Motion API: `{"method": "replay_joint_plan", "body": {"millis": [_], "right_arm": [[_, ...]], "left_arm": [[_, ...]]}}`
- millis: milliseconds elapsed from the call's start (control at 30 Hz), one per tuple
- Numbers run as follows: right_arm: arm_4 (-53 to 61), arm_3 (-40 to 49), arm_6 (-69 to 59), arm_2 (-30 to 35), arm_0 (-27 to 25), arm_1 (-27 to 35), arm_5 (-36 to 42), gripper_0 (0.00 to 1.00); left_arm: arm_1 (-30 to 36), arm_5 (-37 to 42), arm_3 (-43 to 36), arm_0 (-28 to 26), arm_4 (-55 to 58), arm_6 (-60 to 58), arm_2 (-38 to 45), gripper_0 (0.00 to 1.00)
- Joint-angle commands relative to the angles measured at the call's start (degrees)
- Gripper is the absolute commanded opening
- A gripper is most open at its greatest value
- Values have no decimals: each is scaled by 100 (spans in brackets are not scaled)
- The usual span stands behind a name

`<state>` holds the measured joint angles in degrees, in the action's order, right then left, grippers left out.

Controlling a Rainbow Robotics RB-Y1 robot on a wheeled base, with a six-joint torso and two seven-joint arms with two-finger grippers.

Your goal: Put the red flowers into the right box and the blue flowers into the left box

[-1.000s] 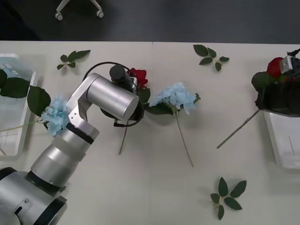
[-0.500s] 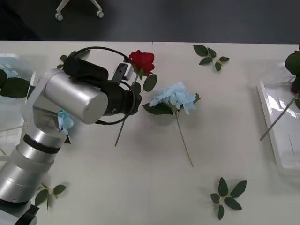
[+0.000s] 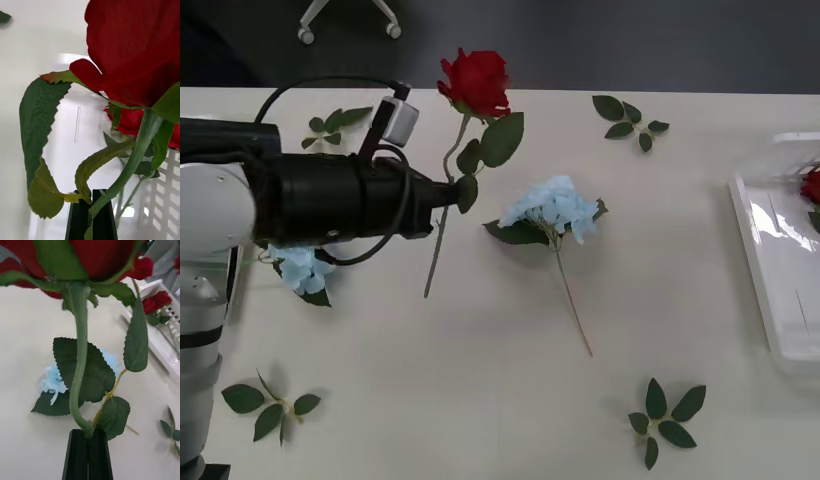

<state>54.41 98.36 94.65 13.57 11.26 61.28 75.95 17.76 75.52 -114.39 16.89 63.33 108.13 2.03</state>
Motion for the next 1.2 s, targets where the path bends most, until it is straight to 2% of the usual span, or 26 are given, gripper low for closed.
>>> {"method": "replay_joint_plan", "body": {"millis": [33,200,500,733,933,1200], "right_arm": [[-229,-71,545,14,43,182,-97,0],[-255,-344,879,14,43,200,-177,0],[-229,-1135,1556,-83,43,191,-282,0],[-712,-1337,1591,-390,43,191,-625,0],[-809,-1566,1565,-548,52,191,-976,0],[-1178,-1820,1530,-768,52,191,-1337,0]], "left_arm": [[-62,24,-180,-212,901,1053,333,0],[-62,50,-180,-379,1744,1773,518,0],[-89,894,-180,-379,3072,3259,992,0],[-282,1342,-180,-379,3907,4085,1414,0],[-810,1861,-215,-256,3977,4375,1818,0],[-1073,1869,-418,-45,3590,4296,1590,0]]}}
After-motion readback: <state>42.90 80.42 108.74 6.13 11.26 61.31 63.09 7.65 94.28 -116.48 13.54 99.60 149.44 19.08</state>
